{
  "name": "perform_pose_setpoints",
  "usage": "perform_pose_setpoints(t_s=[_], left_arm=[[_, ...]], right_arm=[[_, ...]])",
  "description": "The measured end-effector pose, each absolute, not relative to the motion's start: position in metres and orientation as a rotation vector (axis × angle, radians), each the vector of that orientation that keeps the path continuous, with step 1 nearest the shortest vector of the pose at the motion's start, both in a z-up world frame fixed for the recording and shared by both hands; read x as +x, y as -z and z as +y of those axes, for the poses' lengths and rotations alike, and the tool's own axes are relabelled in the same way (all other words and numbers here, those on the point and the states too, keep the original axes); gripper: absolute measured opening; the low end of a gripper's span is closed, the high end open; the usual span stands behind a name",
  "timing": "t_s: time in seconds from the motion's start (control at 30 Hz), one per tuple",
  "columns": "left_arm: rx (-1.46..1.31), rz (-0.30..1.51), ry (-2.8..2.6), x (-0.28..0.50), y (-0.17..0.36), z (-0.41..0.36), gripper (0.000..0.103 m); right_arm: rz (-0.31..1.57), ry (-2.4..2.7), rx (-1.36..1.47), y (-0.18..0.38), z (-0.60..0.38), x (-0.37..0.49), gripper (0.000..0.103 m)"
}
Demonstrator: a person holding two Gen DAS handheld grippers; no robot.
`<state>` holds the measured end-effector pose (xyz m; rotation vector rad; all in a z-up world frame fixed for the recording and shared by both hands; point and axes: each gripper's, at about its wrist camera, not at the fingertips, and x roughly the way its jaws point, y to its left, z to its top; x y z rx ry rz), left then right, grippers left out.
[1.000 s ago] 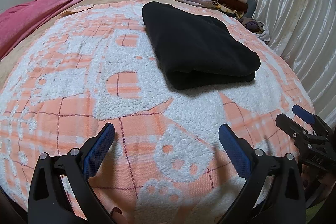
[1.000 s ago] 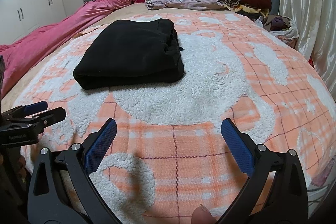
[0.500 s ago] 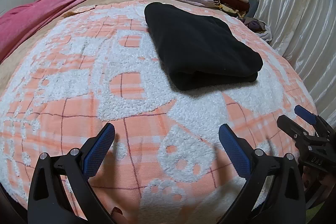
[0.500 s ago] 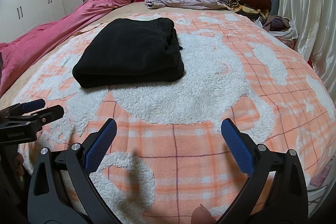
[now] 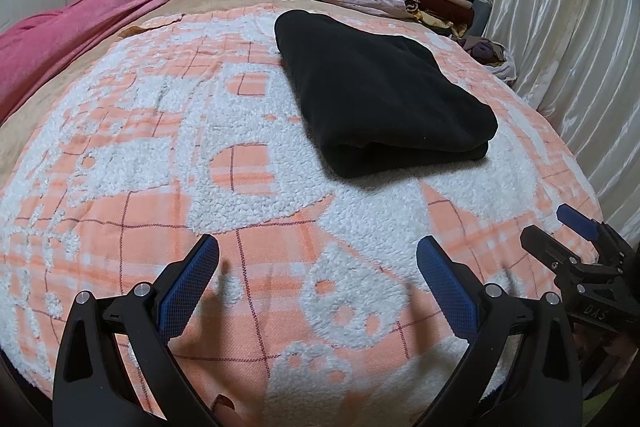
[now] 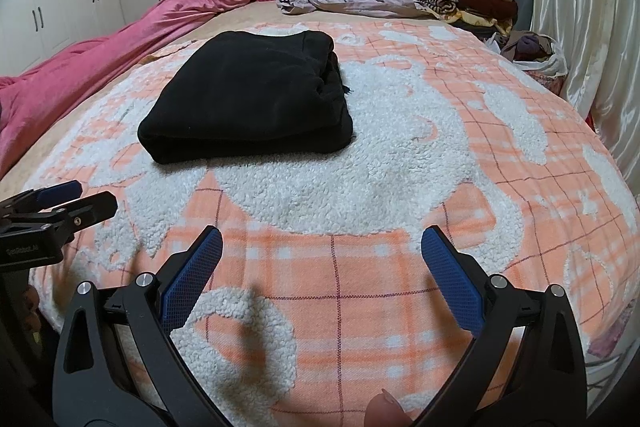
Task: Fold small clothes
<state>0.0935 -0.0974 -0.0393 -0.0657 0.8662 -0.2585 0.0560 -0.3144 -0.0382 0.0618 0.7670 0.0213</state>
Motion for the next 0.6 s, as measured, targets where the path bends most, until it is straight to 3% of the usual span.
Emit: perform_pose_setpoints(t_s=[0.6], left_arm=[[-0.062,0.863,0.257,0.0943,0.0389,-0.0972,0.099]], right_arm=[[0.768,-0.02,0.06,0.0379,-0.3133,0.0563,0.094]])
